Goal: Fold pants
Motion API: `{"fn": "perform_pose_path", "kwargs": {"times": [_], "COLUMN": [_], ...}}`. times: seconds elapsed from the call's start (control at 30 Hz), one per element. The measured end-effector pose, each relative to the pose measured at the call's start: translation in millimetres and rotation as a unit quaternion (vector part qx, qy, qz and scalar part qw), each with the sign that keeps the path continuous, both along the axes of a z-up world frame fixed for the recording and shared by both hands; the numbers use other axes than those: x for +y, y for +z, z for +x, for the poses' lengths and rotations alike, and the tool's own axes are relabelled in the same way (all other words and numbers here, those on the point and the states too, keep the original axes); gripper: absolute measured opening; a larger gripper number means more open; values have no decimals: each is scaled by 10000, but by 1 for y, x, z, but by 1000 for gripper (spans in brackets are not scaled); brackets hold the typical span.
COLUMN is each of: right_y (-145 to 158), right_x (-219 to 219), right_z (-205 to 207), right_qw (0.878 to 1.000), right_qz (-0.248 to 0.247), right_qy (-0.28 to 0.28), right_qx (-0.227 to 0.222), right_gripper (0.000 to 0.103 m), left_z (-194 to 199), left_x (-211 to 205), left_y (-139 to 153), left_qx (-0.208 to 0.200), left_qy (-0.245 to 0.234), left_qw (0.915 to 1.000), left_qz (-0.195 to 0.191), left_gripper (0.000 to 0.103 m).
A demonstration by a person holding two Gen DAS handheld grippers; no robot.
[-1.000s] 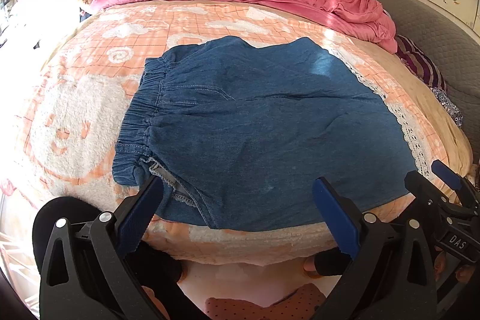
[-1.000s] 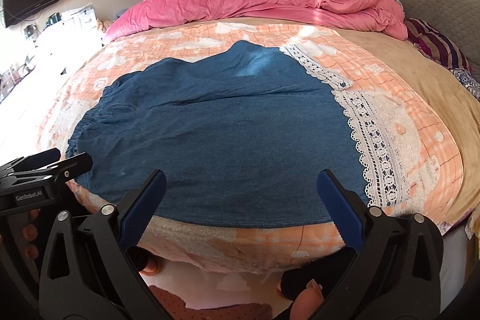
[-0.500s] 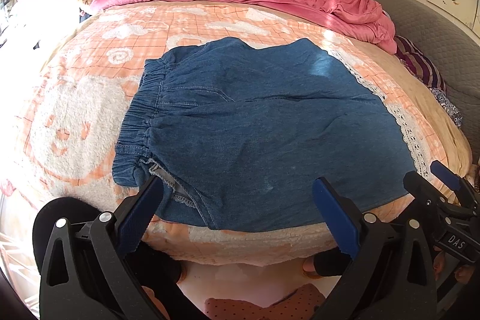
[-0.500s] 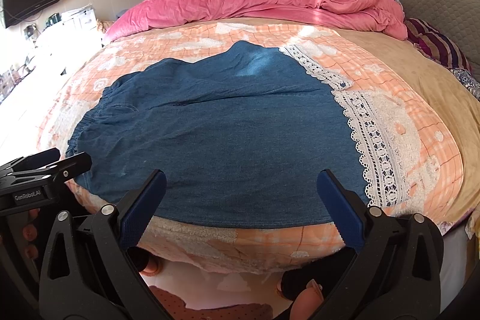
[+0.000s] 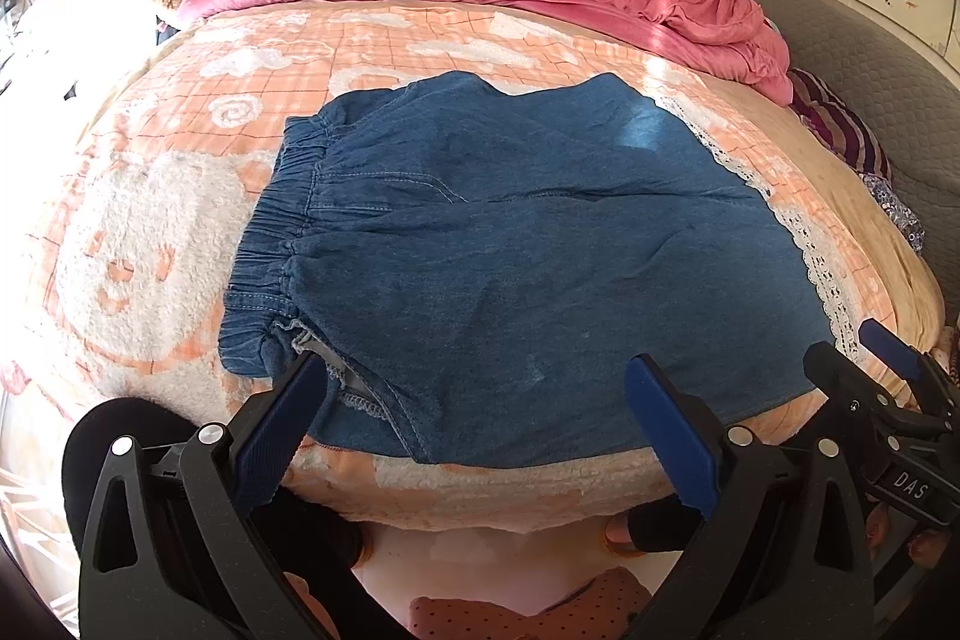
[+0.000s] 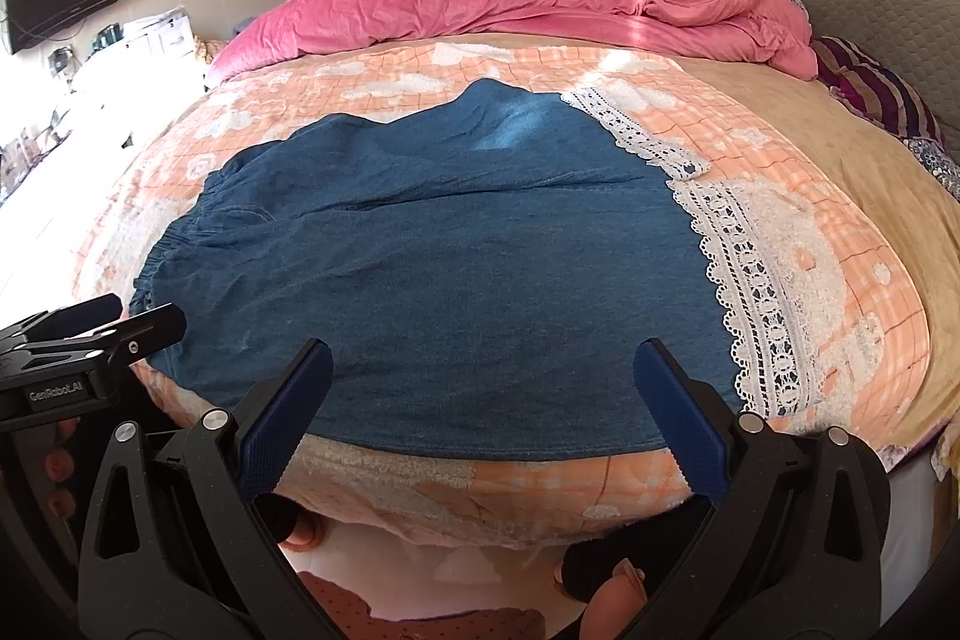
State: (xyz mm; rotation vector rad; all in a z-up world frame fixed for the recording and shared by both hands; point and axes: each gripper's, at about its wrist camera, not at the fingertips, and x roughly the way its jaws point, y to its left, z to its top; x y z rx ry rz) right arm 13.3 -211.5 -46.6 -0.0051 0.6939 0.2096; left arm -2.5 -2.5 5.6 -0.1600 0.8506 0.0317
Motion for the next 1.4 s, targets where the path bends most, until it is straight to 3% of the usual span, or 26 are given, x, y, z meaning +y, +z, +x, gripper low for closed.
{"fn": "perform_pose_path", "kwargs": {"times": [0.5, 0.73, 1.0, 1.2, 1.4], "right_y": [-6, -1, 12, 27, 35], "right_x": [2, -7, -26, -44, -66], "right_z": [10, 40, 104, 177, 255], "right_qw": [9999, 10000, 9997, 9989, 9975], "right_qz": [32, 28, 156, 261, 385], "right_qy": [83, -9, -103, -94, -300], "right_qx": [57, 41, 162, 370, 513], "right_gripper": [95, 95, 95, 95, 95], "left_z": [16, 50, 99, 153, 196], "left_x": [-5, 2, 21, 50, 78], "left_y": [-5, -4, -1, 5, 6], "left_qx": [40, 43, 76, 157, 261], "left_qy": [-129, -171, -7, 214, 201], "left_qw": [9999, 9998, 9998, 9995, 9993], "left_qz": [-82, -99, -174, -159, 202], "left_gripper": [99, 99, 99, 99, 99]}}
